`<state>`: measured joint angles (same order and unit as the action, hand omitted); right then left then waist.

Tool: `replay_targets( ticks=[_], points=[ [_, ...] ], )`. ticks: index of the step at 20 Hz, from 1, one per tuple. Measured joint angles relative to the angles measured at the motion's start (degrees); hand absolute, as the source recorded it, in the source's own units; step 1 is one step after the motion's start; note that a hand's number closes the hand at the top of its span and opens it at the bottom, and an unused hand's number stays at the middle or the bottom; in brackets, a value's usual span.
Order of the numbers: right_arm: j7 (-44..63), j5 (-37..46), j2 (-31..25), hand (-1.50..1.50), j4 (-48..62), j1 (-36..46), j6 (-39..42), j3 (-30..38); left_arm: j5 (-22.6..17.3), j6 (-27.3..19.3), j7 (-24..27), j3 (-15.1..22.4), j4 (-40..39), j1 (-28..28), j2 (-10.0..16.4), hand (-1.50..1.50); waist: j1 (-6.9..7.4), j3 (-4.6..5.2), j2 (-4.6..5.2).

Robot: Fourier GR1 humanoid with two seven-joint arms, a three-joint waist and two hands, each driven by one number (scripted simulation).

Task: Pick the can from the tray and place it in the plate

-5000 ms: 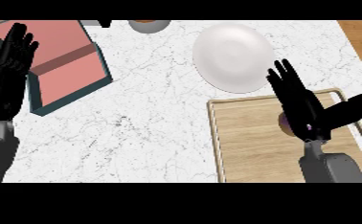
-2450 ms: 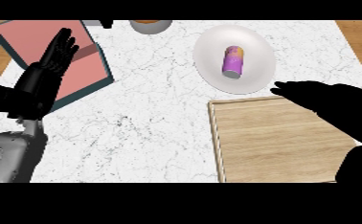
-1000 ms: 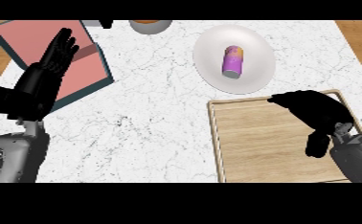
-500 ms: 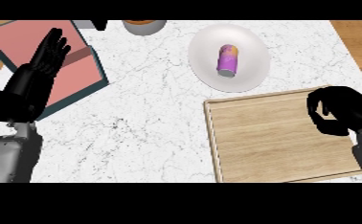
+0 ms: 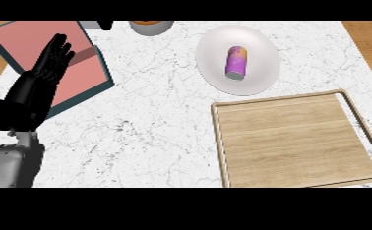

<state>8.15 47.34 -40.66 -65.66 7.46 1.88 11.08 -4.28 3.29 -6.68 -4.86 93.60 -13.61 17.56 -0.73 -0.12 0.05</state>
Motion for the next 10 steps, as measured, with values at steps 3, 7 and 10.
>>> replay_targets(
  ticks=[3, 7, 10],
  points=[
    [-1.45, -2.23, 1.19, 1.50, -2.55, 0.20, -1.05, 1.73, 0.50, -0.07, 0.78, 0.07, -0.97, -0.27, -0.57, 0.00, 0.17, 0.06, -0.07],
    [-5.11, -7.21, 2.17, 1.50, -9.90, -0.02, -0.71, 3.75, 0.34, 0.25, 0.67, -0.74, -1.72, -0.91, -0.09, 0.00, -0.12, 0.13, -0.24],
    [-6.31, -11.50, 4.39, 1.50, -15.68, 0.52, 0.24, 4.52, 0.41, 0.39, 1.16, -0.97, -2.91, -1.37, -0.20, 0.00, -0.23, 0.16, -0.30]
  ],
)
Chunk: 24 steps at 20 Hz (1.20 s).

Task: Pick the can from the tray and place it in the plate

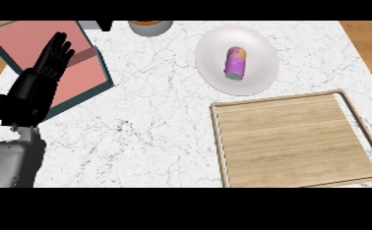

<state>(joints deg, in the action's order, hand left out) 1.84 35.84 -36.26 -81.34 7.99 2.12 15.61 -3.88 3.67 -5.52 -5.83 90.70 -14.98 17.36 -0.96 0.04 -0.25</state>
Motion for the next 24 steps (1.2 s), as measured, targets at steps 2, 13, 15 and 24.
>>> replay_targets(
  ticks=[2, 13, 15, 24],
  points=[
    [1.32, -2.44, 1.66, 1.50, -4.42, 1.32, 1.48, -0.35, 0.63, -0.46, 0.26, 0.68, -0.05, 0.11, -0.79, 0.00, 0.10, 0.02, -0.04],
    [12.40, -3.14, 8.88, 1.50, -8.23, 16.31, 5.55, -7.60, 0.88, 0.71, -1.43, 0.64, 2.25, -0.28, -1.04, 0.00, 1.44, 0.00, 0.24],
    [13.16, -2.54, 10.79, 1.50, -6.26, 19.07, 5.14, -8.95, 0.99, 0.89, -1.41, 0.33, 1.54, -0.94, -1.04, 0.00, 1.44, -0.02, 0.29],
    [13.52, 1.54, 19.39, 1.50, 13.49, 33.98, -0.74, -12.17, 1.55, 1.52, -0.47, 0.26, 1.04, -0.86, -1.80, 0.00, 2.04, -0.02, 0.46]
  ],
)
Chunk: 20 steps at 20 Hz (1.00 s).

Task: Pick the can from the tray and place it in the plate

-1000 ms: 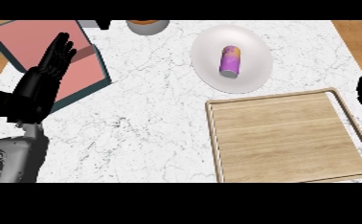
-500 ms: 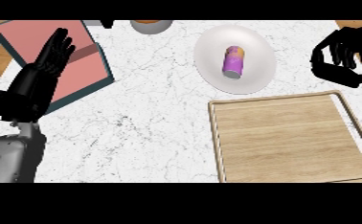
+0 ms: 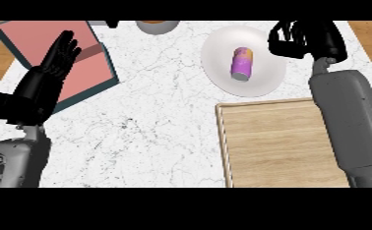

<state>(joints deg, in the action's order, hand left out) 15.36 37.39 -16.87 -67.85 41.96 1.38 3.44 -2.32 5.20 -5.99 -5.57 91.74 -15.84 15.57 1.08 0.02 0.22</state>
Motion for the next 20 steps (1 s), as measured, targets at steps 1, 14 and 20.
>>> replay_targets(
  ticks=[1, 14, 20],
  points=[
    [-0.41, 0.90, 0.79, 1.50, 2.92, 1.38, -1.33, -0.19, 0.04, -0.03, -0.50, 0.27, 0.51, 0.09, -0.25, 0.00, 0.09, -0.01, 0.02],
    [-7.21, 6.04, 5.77, -1.50, 38.91, 16.96, -15.13, 3.37, 0.94, -0.44, -1.88, 0.85, 0.37, -2.78, -1.27, 0.00, 1.63, -0.07, 0.79],
    [-10.61, 2.99, 7.05, -1.50, 47.61, 20.52, -17.34, 7.90, 1.08, -0.05, -1.98, 1.56, 1.28, -2.26, -1.75, 0.00, 2.47, -0.11, 1.18]
  ],
)
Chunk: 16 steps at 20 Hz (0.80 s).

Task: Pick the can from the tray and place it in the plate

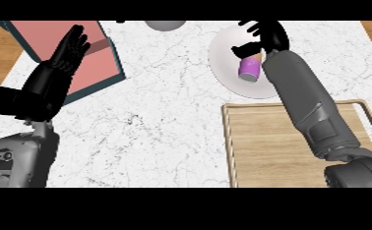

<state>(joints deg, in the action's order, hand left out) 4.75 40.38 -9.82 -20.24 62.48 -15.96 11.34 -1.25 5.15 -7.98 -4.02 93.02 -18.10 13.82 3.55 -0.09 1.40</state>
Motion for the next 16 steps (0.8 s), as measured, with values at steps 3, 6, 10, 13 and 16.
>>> replay_targets(
  ticks=[3, 6, 10, 13, 16],
  points=[
    [-4.48, -2.55, 0.35, -1.50, 1.49, 0.25, -1.04, 2.67, 0.27, -0.18, 0.35, 0.05, -0.33, -0.34, -0.25, 0.00, 0.06, -0.02, 0.13],
    [-8.34, -5.16, 1.41, -1.50, 1.56, 0.44, -4.07, 5.47, -0.17, 0.15, 0.18, -0.58, -1.62, -1.53, 0.08, 0.00, -0.09, -0.02, 0.16],
    [-12.52, -9.63, 1.44, -1.50, 1.12, 1.34, -6.48, 10.03, -0.03, 0.21, 0.15, -0.24, -0.73, -0.47, -0.22, 0.00, -0.05, -0.03, 0.01],
    [-15.11, -13.22, 0.66, -1.50, 1.03, 1.77, -5.95, 13.34, -0.21, 0.50, 0.58, -0.83, -0.53, 0.58, 0.15, 0.00, -0.45, -0.02, -0.20],
    [-17.81, -16.28, -0.99, -1.50, 1.00, 0.97, -4.76, 16.06, 0.22, 0.21, 0.83, -0.72, -0.63, 0.70, -0.15, 0.00, -1.11, 0.01, -0.42]
  ],
)
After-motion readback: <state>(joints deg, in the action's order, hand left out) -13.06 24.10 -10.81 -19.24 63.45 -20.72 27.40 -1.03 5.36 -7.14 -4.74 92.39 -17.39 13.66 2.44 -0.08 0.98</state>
